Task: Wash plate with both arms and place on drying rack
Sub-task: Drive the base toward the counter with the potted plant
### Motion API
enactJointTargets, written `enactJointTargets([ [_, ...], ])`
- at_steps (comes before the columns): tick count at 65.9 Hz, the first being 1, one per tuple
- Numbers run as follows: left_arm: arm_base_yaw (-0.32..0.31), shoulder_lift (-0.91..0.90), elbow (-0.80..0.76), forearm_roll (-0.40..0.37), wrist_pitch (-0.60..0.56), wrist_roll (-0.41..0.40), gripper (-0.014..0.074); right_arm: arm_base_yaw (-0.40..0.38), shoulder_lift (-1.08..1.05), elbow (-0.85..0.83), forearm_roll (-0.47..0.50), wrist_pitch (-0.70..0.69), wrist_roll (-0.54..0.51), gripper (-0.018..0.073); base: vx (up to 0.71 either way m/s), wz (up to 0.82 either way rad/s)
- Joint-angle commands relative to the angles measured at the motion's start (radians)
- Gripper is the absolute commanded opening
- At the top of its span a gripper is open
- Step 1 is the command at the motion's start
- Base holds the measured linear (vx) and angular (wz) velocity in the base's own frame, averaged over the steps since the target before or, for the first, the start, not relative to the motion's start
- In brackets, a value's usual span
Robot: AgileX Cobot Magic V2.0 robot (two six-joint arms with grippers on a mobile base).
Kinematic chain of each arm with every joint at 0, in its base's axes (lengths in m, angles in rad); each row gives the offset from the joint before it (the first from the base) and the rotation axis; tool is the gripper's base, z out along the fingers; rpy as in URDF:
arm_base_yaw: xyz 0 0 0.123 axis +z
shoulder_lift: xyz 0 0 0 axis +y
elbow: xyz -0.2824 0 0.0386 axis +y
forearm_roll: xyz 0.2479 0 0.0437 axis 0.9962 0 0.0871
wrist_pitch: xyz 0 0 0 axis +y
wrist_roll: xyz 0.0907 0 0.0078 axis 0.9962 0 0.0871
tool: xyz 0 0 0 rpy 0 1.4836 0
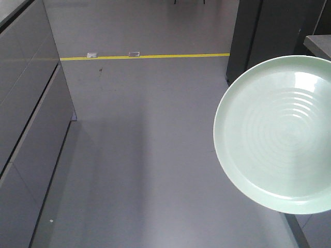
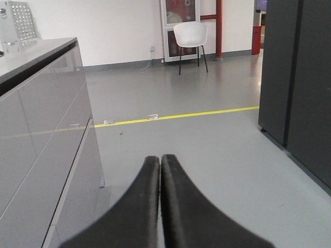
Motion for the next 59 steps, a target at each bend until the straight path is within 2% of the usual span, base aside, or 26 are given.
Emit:
enactJointTargets([
  [1, -0.008, 0.005, 0.025, -0.008, -0.076, -0.004, -0.0006, -0.006, -0.004, -0.023, 0.012, -0.067, 0.001, -0.0003, 0.2, -0.1],
  [59, -0.008, 0.005, 0.025, -0.008, -0.076, -0.004, -0.0006, -0.006, -0.004, -0.023, 0.012, -0.067, 0.001, -0.0003, 0.17, -0.23],
])
